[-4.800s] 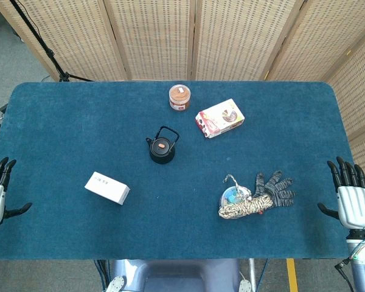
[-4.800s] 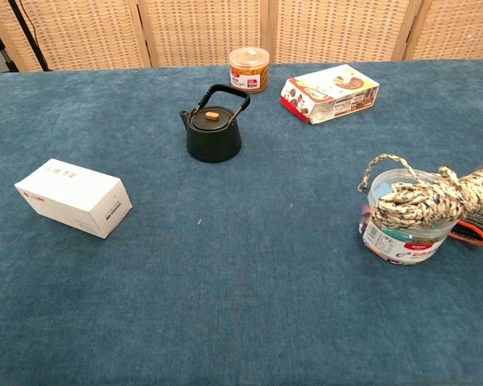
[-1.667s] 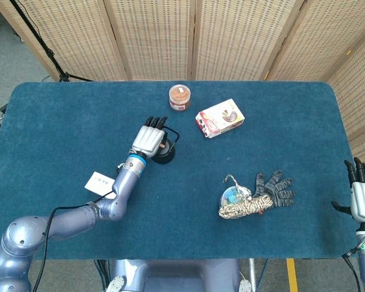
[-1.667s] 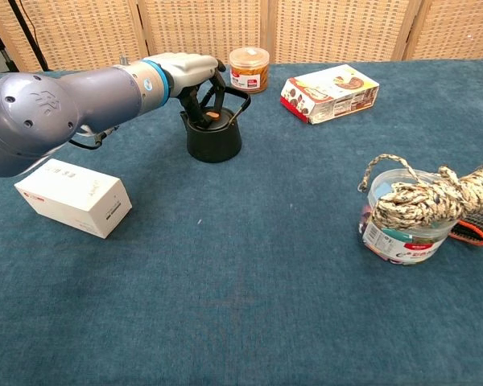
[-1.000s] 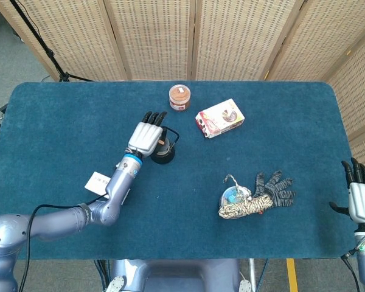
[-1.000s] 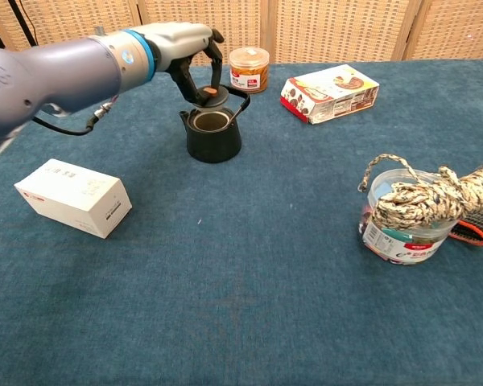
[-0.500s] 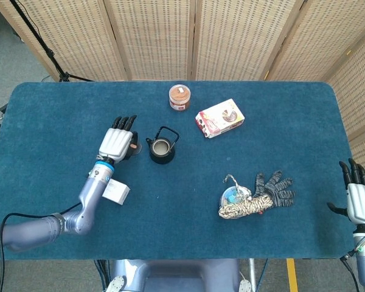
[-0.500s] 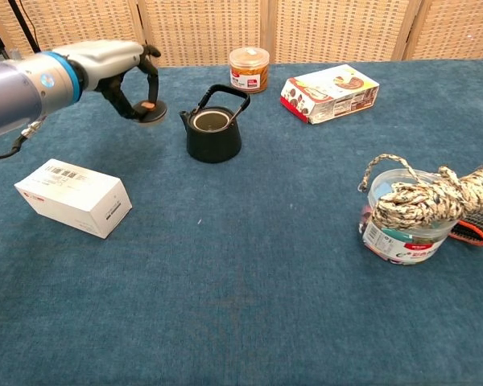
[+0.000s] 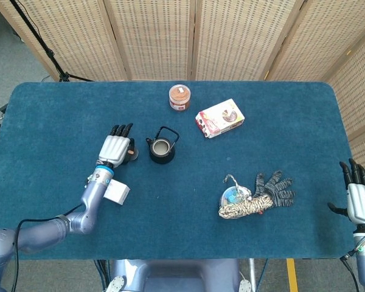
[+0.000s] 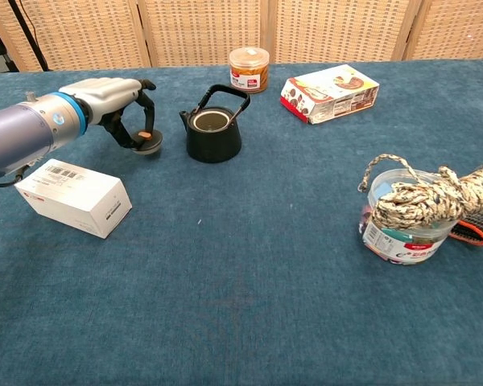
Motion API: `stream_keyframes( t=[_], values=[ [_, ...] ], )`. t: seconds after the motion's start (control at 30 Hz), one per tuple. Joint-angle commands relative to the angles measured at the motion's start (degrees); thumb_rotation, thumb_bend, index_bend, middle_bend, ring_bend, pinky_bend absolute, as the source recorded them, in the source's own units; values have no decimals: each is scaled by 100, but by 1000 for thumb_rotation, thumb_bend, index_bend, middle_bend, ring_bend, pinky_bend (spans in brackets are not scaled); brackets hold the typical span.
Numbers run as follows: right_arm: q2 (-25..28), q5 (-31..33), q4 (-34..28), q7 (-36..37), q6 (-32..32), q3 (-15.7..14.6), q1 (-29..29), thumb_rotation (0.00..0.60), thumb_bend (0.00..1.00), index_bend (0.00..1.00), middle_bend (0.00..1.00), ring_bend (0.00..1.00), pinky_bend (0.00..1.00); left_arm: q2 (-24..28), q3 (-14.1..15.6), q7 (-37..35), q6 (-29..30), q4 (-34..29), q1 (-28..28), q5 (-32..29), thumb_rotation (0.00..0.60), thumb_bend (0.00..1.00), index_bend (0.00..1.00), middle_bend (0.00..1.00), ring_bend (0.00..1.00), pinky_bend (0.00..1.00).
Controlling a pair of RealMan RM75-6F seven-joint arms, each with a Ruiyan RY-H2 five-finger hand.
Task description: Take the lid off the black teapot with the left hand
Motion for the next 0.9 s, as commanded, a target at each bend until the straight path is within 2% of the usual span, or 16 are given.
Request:
stream_keyframes(
  t=[0.03, 0.13, 0.23, 0.43, 0.53, 0.67, 0.9],
  values=[
    [-1, 2, -1, -5, 3, 1, 0, 600, 0, 0, 0, 0, 0, -1, -49, -44, -178, -9, 19, -70, 600, 323, 214, 0, 0, 0],
    [0, -2, -13, -7, 2, -4, -1, 600, 0, 0, 0, 0, 0, 94, -86, -92, -153, -152, 66, -16, 600, 262, 77, 0, 0, 0],
    [7, -22, -38, 1, 16, -9, -4, 600, 0, 0, 0, 0, 0, 361, -112, -139, 29, -557, 192, 92, 600, 219, 11, 0, 0, 0],
    [45, -113, -131, 40, 67, -40, -23, 600, 0, 0, 0, 0, 0, 1159, -100, -294, 644, -1701, 651, 402, 600, 184, 0, 0, 0, 0],
    [59, -164, -165, 49, 88, -60, -29, 600, 0, 0, 0, 0, 0, 1578, -3, -379, 1017, -2190, 958, 627, 600, 125, 0, 0, 0, 0],
    [76, -258, -210, 63, 147, -89, -41, 600, 0, 0, 0, 0, 0, 2170, 223, -622, 1707, -2790, 1552, 1048, 600, 46, 0, 0, 0, 0],
    [88, -446, -238, 124, 277, -138, -71, 600, 0, 0, 0, 0, 0, 2891, 743, -1534, 2707, -3193, 2625, 1917, 600, 27, 0, 0, 0, 0]
  ],
)
